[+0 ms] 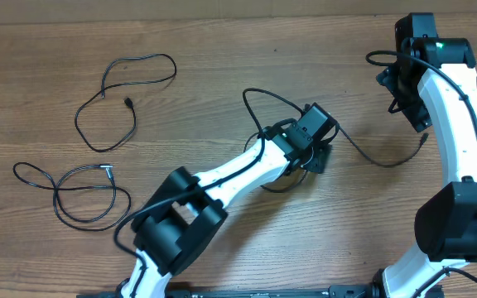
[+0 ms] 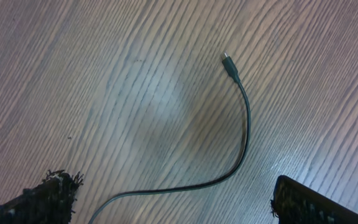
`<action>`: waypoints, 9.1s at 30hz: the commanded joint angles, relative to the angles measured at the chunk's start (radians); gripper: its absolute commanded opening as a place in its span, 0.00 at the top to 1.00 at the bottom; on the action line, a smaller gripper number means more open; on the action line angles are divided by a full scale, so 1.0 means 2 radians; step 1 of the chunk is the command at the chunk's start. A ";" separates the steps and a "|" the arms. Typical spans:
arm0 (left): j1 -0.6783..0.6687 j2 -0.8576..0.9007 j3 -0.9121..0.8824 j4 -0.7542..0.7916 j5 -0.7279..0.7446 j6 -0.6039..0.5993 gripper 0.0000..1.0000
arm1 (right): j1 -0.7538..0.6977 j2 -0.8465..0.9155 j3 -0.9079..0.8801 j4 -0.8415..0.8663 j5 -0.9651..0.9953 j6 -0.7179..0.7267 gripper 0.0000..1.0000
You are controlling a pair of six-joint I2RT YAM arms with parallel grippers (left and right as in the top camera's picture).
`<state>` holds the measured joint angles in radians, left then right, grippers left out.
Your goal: Untangle cables
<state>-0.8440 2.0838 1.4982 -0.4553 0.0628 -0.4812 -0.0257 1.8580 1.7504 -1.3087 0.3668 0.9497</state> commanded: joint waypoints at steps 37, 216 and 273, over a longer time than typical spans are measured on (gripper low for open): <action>0.153 -0.168 0.005 -0.083 0.137 0.020 0.95 | -0.002 -0.003 0.011 0.002 0.007 0.006 0.00; 0.662 -0.088 0.141 -0.343 -0.089 -0.116 0.96 | -0.002 -0.003 0.011 0.002 0.007 0.006 0.00; 0.542 -0.169 0.139 -0.354 0.074 0.063 0.07 | -0.002 -0.003 0.011 0.002 0.007 0.006 0.00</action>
<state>0.2832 1.9614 1.7622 -1.1259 0.1722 -0.4465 -0.0257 1.8580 1.7504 -1.3090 0.3664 0.9501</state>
